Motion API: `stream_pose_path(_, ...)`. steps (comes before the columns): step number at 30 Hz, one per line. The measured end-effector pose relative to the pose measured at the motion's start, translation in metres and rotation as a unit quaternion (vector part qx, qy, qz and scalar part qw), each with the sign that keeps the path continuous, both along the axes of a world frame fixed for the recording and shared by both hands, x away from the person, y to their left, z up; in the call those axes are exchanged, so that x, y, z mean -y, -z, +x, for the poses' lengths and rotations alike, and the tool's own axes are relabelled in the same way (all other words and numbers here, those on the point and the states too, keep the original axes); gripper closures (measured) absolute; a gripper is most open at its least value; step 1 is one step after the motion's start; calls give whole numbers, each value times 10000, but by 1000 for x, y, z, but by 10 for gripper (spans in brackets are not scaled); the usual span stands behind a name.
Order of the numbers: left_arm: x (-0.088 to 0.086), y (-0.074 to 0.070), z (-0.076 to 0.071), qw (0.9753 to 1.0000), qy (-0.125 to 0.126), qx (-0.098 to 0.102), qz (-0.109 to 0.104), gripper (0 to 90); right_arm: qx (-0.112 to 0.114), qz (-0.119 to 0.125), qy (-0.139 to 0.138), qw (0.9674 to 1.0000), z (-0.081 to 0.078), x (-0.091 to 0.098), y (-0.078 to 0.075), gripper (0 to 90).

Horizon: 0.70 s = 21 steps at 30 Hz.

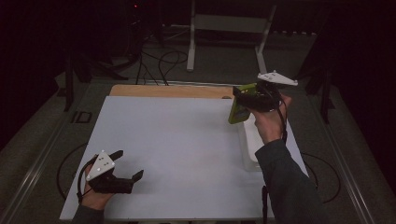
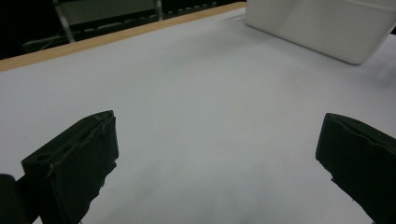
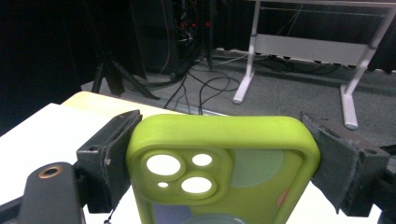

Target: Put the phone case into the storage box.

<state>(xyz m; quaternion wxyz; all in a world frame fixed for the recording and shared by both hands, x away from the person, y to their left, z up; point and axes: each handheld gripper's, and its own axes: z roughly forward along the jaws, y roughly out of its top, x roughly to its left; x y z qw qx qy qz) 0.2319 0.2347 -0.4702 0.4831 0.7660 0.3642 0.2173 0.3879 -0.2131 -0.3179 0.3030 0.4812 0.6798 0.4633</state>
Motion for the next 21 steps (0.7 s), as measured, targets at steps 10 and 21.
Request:
stream_pose_path(10,-7,8,-11,9999,-63,99,-62,0,18,-34,152,9999,5,7,-2,160)
stream_pose_path(21,-7,12,-14,9998,-13,185,-83,0,40,-28,349,9994,9,16,-3,160)
